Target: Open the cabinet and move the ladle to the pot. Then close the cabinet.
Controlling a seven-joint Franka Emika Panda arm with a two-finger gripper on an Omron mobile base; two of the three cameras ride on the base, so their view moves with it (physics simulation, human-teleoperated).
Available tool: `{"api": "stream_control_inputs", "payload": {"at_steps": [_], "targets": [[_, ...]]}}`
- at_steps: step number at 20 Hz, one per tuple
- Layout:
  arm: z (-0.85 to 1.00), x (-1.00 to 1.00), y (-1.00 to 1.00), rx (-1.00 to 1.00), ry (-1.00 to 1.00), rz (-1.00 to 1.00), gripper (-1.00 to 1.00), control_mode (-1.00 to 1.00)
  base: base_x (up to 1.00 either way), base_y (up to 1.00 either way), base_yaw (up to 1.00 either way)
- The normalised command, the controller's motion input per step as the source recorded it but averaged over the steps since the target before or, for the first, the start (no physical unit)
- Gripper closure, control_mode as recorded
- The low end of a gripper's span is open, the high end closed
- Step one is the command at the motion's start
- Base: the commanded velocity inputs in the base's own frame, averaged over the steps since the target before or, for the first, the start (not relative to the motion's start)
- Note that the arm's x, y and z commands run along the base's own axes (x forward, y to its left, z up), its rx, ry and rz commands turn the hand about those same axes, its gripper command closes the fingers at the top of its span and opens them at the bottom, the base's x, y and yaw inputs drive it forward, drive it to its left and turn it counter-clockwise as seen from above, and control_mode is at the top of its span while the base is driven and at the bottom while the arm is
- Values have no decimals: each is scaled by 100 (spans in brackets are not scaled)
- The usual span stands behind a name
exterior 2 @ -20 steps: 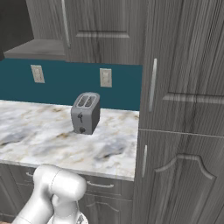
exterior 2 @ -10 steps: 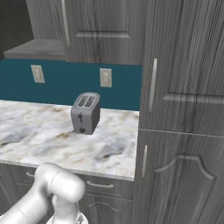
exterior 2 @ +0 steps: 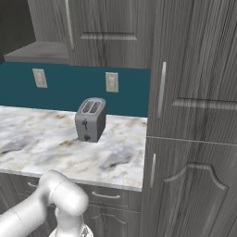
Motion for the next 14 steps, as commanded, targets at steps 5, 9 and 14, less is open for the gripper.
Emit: {"api": "stream_control_inputs", "payload": {"at_steps": [5,9,14], "targets": [[-8,57,27,2,1,0,-100,-100,0,0,0],[0,58,6,9,6,0,-100,-100,0,0,0],[5,28,-4,14,8,0,-100,-100,0,0,0]]}}
